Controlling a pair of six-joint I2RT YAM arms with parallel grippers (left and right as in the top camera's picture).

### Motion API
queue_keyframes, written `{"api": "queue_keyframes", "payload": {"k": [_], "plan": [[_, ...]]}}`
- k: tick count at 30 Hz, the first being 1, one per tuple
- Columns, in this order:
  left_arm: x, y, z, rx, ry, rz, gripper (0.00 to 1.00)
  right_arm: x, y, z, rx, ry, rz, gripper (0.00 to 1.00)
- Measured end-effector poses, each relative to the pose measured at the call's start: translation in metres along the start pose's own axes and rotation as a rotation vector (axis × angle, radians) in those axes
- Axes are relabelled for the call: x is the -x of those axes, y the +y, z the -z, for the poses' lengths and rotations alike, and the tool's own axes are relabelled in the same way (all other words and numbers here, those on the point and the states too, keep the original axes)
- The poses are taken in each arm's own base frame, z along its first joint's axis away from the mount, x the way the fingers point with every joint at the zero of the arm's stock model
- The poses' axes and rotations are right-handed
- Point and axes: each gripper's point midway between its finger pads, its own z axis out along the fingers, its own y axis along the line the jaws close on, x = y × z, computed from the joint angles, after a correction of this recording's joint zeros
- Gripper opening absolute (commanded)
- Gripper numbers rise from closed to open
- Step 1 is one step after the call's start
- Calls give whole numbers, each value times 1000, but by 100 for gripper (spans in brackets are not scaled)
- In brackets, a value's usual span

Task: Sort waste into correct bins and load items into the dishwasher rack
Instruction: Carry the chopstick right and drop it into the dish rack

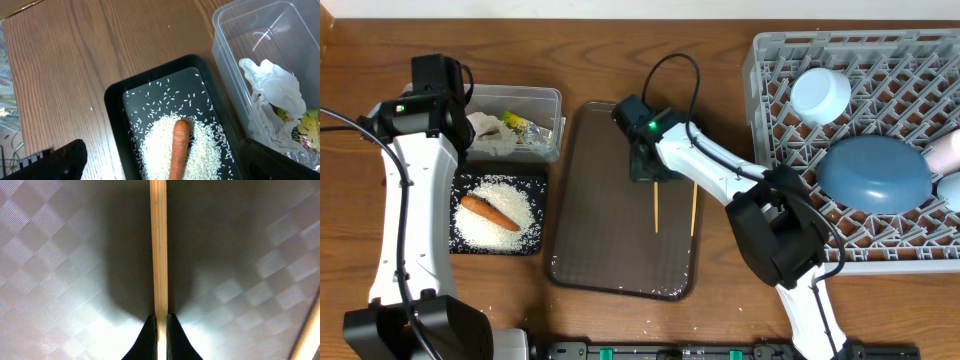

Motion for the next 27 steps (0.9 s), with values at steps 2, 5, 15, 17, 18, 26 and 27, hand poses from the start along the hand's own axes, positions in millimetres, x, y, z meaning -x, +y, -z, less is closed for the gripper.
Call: {"api": "queue_keyframes", "payload": {"k": [2, 5, 15, 17, 18, 26, 27], "plan": [[0, 0, 0, 0, 0, 0, 98, -3, 2, 2, 10, 16, 1, 1], [0, 0, 0, 0, 0, 0, 98, -7, -1, 5, 19, 58, 1, 1], [0, 0, 0, 0, 0, 0, 98, 61, -85, 136, 110, -118, 29, 1], [0, 0, 0, 0, 0, 0, 98, 74, -116, 172, 116, -189, 19, 1], [0, 0, 0, 0, 0, 0, 98, 81, -134, 188, 112, -225, 9, 1], [0, 0, 0, 0, 0, 0, 98, 98, -210, 192, 75, -249, 12, 1], [0, 0, 0, 0, 0, 0, 98, 99, -212, 185, 74, -243, 14, 1]]}}
